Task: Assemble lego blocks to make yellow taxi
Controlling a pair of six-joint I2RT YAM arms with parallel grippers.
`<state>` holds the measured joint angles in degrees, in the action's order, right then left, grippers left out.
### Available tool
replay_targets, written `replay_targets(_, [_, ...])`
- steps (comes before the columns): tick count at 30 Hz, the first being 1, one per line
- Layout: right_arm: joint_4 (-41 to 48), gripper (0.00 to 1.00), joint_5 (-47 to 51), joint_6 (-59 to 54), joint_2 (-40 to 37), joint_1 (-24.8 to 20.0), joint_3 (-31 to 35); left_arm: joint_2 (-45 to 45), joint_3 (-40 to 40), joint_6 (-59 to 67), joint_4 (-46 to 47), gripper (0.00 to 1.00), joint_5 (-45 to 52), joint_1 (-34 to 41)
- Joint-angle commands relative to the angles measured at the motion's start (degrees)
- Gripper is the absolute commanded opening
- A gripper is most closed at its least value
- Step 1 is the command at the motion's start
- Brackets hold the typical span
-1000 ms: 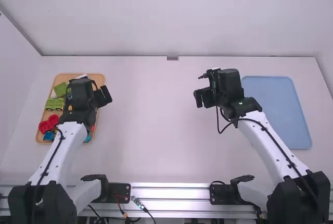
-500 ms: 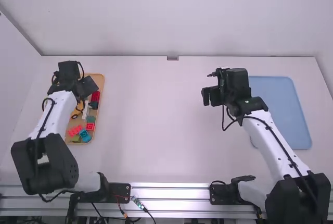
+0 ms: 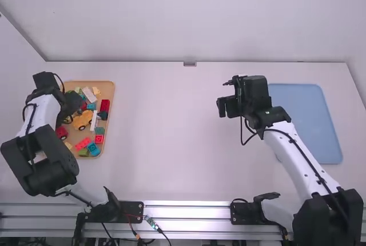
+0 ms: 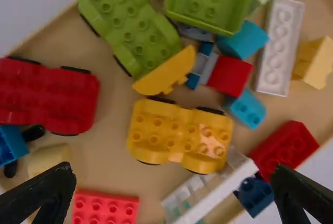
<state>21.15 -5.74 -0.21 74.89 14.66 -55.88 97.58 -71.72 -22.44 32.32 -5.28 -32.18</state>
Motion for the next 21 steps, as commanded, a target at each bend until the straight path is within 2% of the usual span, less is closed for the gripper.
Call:
replay_targets(1, [0.16, 0.99, -0.11, 0.37, 0.35, 0.81, -1.92, 1.2, -0.15, 1.53, 0.31, 0.99, 1.86, -2.54])
replay_targets(8, [0.32, 0.99, -0.09, 0.37, 0.35, 2.29, -1.92, 3.11, -0.17, 14.14, 0.63, 0.99, 2.1, -3.39])
replay_targets(13, [0.34, 0.99, 0.08, 0.35, 0.14, 2.23, -1.92, 3.35, -0.15, 22.97, 1.07, 0.99, 8.74, -3.39])
replay_targets(21, [0.32, 0.99, 0.13, 0.35, 0.14, 2.23, -1.92, 3.35, -0.15, 22.75, 3.34, 0.99, 5.25, -3.76])
